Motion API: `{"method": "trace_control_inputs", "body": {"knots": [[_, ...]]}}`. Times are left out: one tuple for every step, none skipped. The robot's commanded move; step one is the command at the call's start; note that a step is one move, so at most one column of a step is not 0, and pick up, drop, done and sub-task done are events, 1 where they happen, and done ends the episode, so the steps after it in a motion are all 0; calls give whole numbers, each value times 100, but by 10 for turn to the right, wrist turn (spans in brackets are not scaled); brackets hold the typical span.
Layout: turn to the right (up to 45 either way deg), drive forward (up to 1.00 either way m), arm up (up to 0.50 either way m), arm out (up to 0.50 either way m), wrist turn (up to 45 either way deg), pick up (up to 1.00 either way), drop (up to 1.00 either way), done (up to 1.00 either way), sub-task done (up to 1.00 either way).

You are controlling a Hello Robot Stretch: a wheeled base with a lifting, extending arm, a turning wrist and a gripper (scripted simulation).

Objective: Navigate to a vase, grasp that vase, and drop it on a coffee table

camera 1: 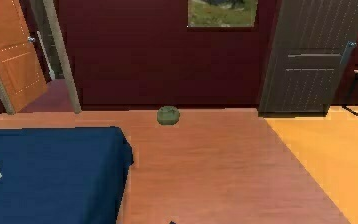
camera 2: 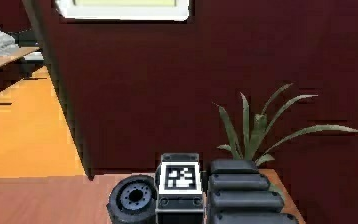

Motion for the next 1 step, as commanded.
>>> {"method": "trace_control_inputs", "body": {"knots": [[0,100,0,0,0,0,0,0,0]]}}
